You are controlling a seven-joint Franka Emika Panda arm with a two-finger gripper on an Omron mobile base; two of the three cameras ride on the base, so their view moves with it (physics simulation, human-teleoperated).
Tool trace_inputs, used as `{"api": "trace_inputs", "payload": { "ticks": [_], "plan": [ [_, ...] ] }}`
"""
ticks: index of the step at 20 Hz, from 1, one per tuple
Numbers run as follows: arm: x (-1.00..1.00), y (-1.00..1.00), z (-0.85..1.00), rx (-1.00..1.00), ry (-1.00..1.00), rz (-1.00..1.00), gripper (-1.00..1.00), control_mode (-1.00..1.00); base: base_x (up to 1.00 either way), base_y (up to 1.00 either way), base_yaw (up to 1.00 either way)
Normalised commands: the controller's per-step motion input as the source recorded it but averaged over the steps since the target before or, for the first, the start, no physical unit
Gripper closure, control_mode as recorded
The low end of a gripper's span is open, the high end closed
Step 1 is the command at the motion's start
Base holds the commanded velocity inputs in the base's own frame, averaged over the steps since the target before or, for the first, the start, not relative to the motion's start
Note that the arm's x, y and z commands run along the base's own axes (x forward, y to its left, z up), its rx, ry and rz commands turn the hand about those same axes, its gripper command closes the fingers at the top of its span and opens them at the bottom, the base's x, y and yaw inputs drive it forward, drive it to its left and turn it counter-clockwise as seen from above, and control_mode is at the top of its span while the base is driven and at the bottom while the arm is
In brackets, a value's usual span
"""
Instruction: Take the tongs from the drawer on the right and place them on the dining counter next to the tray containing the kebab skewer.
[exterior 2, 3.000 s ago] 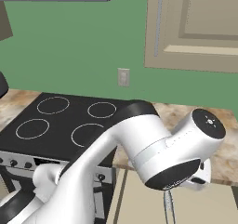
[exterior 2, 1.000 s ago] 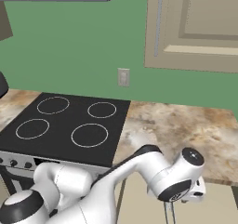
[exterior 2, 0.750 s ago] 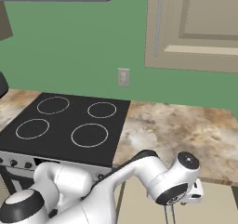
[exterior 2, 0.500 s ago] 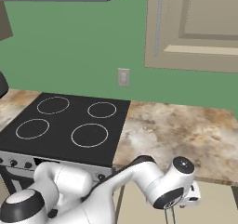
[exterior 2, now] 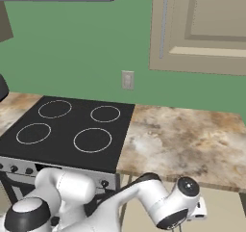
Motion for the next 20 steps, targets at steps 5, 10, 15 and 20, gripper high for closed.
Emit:
{"api": "trace_inputs", "payload": {
  "ticks": [5, 10, 15, 20],
  "plan": [
    [0.03, -0.29, -0.05, 0.03, -0.03, 0.00, -1.00, -1.00, 0.00, 0.00, 0.00],
    [0.09, -0.10, -0.16, 0.02, 0.00, 0.00, -1.00, -1.00, 0.00, 0.00, 0.00],
    [0.20, 0.04, -0.17, 0.00, 0.00, 0.00, -1.00, -1.00, 0.00, 0.00, 0.00],
    [0.35, 0.04, 0.00, 0.00, 0.00, -0.01, -1.00, -1.00, 0.00, 0.00, 0.00]
  ]
}}
